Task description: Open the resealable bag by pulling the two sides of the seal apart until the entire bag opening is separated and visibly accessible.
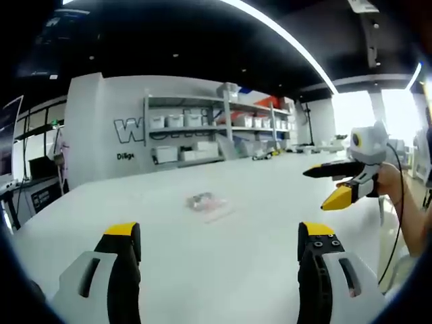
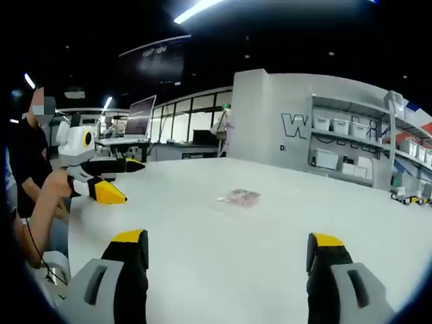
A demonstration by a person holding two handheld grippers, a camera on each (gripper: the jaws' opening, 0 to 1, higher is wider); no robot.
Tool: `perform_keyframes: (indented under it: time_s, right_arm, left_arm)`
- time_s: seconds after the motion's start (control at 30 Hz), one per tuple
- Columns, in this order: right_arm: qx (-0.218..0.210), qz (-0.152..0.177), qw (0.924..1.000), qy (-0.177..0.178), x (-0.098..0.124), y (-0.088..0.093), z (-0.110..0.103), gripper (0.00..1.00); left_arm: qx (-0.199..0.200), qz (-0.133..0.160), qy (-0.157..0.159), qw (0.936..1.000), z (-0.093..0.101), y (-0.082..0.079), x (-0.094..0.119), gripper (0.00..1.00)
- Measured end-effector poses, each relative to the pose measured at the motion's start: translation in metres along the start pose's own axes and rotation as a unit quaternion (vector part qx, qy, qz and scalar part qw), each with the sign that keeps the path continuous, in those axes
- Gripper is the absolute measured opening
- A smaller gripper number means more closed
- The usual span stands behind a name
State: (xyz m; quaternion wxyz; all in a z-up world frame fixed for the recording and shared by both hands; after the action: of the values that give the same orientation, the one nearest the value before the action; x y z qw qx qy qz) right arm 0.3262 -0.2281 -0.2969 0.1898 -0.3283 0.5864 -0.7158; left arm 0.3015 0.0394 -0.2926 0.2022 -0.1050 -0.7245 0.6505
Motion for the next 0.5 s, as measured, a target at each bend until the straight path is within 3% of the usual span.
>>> perform_keyframes:
  time_s: [0.5]
  right_arm:
    - [-0.002, 0.003, 1.0000, 0.002, 0.0019, -0.0001, 0.0009, 0.99]
  left_arm:
    - [0.000, 0.001, 0.007, 1.0000, 0.0027, -0.0006, -0.0009, 0.96]
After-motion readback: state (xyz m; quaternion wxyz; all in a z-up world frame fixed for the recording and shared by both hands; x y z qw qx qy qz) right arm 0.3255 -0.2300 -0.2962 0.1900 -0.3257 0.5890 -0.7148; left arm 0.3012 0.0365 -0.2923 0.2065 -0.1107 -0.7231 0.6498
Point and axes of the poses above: the point that each gripper's makers call its tool centre point, and the gripper's own axes: x roughly backward along the fingers, z roughly to its right, y roughly out of its underside, the point moved 8 cm from there along x, roughly backward along the fingers, and after that the axes turned 4 degrees about -z, right-handed, at the moved point
